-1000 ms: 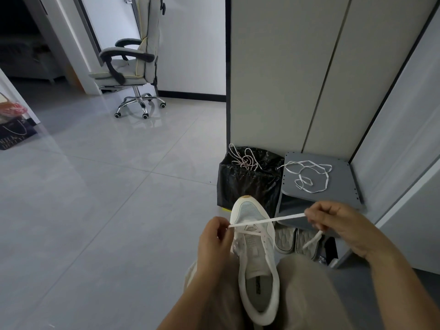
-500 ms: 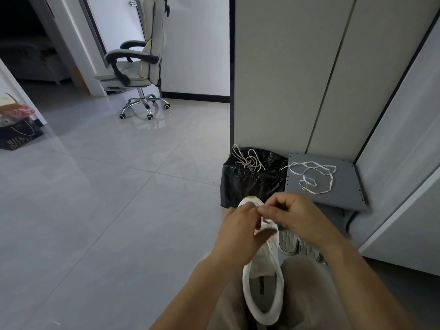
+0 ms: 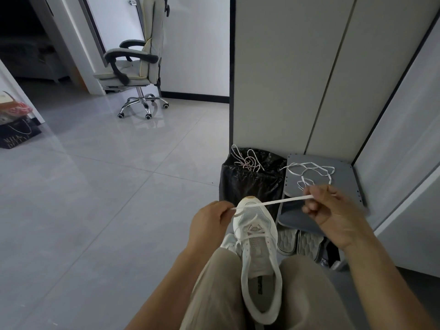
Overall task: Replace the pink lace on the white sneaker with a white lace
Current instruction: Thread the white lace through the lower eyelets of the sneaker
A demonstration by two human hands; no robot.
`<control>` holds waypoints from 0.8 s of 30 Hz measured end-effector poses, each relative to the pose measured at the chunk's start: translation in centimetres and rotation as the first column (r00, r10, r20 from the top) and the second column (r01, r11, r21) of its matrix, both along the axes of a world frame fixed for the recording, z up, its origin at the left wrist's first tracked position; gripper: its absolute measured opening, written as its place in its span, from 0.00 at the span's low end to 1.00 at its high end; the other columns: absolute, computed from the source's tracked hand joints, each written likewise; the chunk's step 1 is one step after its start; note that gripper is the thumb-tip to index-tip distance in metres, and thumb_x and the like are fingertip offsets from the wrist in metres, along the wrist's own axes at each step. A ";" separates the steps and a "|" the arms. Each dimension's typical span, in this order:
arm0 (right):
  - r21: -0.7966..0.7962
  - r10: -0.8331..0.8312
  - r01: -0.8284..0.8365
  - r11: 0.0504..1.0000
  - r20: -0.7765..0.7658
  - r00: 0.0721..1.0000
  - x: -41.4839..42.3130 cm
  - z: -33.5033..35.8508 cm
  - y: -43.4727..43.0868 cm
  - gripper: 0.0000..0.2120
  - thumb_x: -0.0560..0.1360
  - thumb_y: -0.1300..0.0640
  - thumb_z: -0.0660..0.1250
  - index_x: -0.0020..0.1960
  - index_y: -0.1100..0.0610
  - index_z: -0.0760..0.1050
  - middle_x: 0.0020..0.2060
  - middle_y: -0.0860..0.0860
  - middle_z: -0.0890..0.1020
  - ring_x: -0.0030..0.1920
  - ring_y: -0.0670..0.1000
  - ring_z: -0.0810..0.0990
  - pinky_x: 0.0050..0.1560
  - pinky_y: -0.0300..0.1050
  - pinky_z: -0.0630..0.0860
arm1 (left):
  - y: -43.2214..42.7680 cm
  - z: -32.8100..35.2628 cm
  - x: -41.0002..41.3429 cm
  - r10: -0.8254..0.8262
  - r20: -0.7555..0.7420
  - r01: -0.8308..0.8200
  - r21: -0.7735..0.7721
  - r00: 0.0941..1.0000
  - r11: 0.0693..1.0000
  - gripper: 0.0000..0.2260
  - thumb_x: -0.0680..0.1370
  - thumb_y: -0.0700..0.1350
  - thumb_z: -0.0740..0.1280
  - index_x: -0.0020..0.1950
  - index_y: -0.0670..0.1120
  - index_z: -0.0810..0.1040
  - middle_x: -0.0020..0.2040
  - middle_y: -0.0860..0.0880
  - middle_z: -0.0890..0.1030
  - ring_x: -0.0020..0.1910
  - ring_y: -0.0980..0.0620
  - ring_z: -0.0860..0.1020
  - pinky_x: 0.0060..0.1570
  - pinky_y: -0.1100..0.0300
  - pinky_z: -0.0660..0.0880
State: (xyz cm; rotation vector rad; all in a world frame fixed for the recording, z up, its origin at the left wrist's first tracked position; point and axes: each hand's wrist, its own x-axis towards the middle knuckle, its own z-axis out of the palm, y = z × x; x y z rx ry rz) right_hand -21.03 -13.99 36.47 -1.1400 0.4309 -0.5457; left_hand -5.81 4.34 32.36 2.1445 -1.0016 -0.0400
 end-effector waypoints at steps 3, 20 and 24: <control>0.325 -0.134 0.052 0.944 0.237 0.962 0.7 0.1 0.4 0.20 0.42 0.54 0.84 0.28 0.54 0.78 0.31 0.49 0.81 0.26 0.40 0.76 0.23 0.32 0.70 | -0.6 0.2 -1.7 -0.009 -0.190 0.011 0.009 0.982 1.000 0.10 0.76 0.46 0.67 0.56 0.50 0.73 0.43 0.52 0.79 0.42 0.53 0.78 0.44 0.58 0.75; -0.538 -0.160 -0.041 0.842 -0.323 0.933 0.5 -1.6 2.9 0.05 0.73 0.63 0.68 0.43 0.54 0.80 0.29 0.48 0.82 0.29 0.41 0.78 0.34 0.29 0.74 | 1.3 -3.6 -7.1 0.077 -0.598 -0.191 -0.129 0.798 0.973 0.14 0.74 0.37 0.67 0.41 0.58 0.76 0.36 0.50 0.80 0.33 0.58 0.76 0.35 0.68 0.72; -0.556 0.036 -0.343 0.757 -0.489 0.872 1.3 -4.4 6.1 0.08 0.71 0.61 0.71 0.42 0.47 0.81 0.33 0.43 0.82 0.33 0.38 0.78 0.37 0.29 0.72 | 1.5 -4.0 -6.6 0.031 -0.629 -0.174 -0.167 0.777 0.970 0.21 0.74 0.36 0.67 0.39 0.66 0.80 0.37 0.56 0.83 0.37 0.58 0.79 0.42 0.65 0.76</control>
